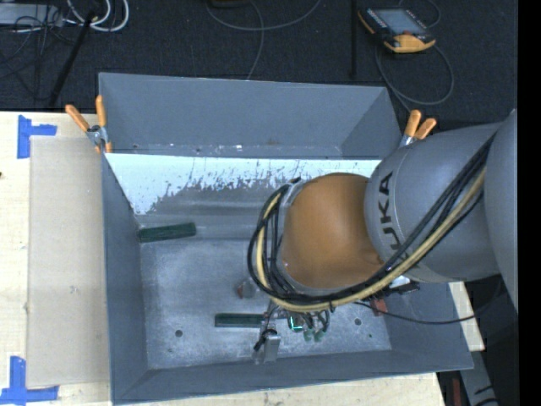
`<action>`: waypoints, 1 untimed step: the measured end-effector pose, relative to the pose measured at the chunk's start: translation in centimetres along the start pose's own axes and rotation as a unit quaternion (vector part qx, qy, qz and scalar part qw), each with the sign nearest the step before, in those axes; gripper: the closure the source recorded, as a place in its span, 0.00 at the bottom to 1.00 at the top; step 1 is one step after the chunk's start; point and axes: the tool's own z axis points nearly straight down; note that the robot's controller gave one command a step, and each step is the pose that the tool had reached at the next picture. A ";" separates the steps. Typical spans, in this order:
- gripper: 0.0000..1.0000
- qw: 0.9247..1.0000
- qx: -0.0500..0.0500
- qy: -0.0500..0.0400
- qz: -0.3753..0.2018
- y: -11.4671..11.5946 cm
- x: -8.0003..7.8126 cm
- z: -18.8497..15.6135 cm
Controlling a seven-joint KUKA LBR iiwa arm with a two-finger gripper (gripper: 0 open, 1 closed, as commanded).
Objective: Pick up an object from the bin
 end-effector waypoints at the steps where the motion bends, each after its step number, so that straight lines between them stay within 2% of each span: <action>1: 0.00 1.000 0.000 -0.003 -0.021 -0.4 -5.0 8.3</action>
Offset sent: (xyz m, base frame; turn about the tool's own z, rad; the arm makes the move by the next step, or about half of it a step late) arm 0.0489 -0.0036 -0.0781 -0.0424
